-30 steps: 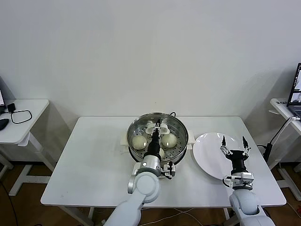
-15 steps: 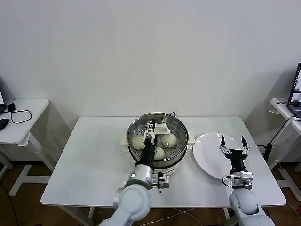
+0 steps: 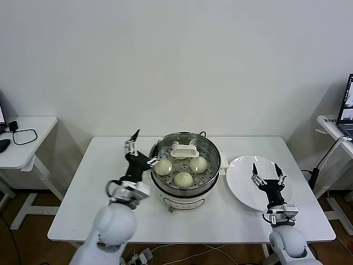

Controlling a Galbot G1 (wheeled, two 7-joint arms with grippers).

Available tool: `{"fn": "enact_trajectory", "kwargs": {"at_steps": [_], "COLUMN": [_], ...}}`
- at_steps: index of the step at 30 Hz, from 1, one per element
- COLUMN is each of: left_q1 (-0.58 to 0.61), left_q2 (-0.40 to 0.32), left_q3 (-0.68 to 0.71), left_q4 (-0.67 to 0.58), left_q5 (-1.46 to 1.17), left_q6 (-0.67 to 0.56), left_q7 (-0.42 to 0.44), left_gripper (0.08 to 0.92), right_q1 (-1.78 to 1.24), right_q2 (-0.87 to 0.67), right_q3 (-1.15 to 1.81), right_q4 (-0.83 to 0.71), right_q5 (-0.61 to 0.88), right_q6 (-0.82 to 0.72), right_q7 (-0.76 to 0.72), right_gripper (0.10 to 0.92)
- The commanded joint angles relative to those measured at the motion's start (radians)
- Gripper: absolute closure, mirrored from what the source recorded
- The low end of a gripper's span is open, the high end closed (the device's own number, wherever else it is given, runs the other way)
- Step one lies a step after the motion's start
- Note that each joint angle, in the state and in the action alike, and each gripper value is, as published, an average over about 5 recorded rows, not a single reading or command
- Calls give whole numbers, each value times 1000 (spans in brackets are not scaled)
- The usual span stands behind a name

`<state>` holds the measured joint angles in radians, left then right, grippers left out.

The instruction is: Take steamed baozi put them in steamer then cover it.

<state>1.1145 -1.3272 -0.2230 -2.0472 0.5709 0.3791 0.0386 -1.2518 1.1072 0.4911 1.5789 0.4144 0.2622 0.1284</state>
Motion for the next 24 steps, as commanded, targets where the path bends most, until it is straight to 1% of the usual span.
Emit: {"fn": "enact_trajectory", "kwargs": {"at_steps": [1, 7, 13, 18, 24], "left_q1": [120, 238, 325, 331, 340], "left_q2": [29, 1, -19, -22, -27], "left_q3": [-316, -327, -310, -298, -294], "left_q4": [106, 156, 175, 205, 218], "left_q5": [-676, -679, -692, -697, -693], "left_q6": [-168, -375, -515, -589, -597], "left_q7": [-43, 14, 86, 107, 100], "left_gripper": [177, 177, 177, 177, 177], "right_q1": [-92, -158, -220, -243, -251], "right_q2": [14, 32, 55, 61, 66], "right_q3": [34, 76, 111, 122, 131], "right_q4": [106, 119, 87, 82, 86], "right_q5": [143, 126, 103, 84, 53], "right_q6": [-59, -34, 21, 34, 19], "right_q7": [-69, -74, -100, -112, -110], "right_gripper": [203, 203, 203, 203, 203]}}
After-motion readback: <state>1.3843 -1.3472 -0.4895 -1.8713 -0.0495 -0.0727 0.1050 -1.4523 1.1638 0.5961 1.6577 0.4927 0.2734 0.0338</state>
